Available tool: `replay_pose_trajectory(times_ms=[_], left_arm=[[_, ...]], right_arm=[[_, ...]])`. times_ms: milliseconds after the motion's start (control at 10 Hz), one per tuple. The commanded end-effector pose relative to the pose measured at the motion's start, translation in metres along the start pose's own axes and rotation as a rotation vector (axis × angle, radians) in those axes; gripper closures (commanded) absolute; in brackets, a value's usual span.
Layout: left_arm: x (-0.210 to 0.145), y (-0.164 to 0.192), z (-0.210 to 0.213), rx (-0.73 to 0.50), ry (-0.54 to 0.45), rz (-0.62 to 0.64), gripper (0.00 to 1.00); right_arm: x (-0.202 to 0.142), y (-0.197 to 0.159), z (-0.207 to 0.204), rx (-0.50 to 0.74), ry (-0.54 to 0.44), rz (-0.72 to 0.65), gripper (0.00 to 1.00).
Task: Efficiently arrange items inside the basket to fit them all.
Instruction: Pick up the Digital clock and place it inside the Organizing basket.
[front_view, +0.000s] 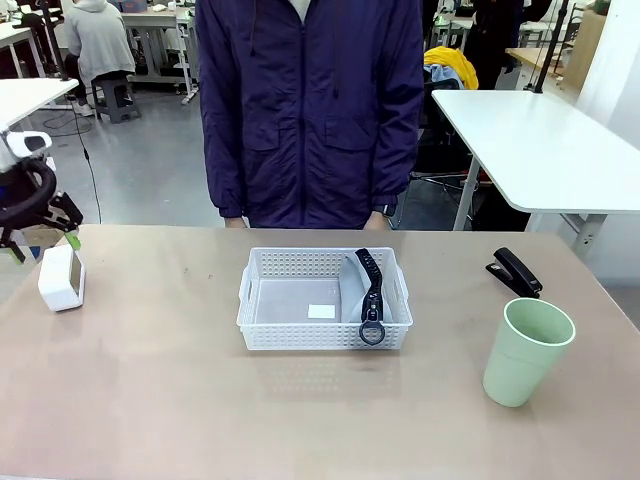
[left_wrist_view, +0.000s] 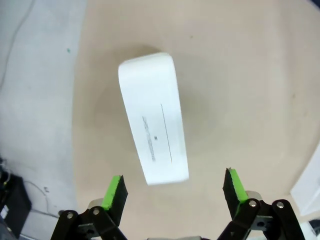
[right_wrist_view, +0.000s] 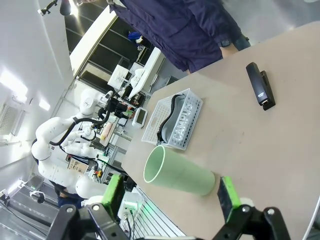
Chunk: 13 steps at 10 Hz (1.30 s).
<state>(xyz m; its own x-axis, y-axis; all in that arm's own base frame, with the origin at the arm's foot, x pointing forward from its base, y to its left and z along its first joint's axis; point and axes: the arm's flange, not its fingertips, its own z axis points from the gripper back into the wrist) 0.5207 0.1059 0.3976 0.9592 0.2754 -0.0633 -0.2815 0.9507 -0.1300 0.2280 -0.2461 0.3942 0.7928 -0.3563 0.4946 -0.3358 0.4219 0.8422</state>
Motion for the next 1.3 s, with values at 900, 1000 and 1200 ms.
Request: replay_pose_trajectory(times_ms=[900,1000,1200], left_arm=[[0.027,-0.003,-0.068,0.111,0.009,0.105,0.0],[0.028,-0.002,-0.071,0.104,0.011,0.101,0.0],[0.03,-0.002,-0.076,0.093,0.034,0.1,0.0]], right_arm=[[0.004,0.001,0.0,0.01,-0.016,0.029,0.0],[0.004,0.001,0.0,0.01,-0.016,0.029,0.0],[0.004,0.001,0.0,0.01,-0.016,0.029,0.0]])
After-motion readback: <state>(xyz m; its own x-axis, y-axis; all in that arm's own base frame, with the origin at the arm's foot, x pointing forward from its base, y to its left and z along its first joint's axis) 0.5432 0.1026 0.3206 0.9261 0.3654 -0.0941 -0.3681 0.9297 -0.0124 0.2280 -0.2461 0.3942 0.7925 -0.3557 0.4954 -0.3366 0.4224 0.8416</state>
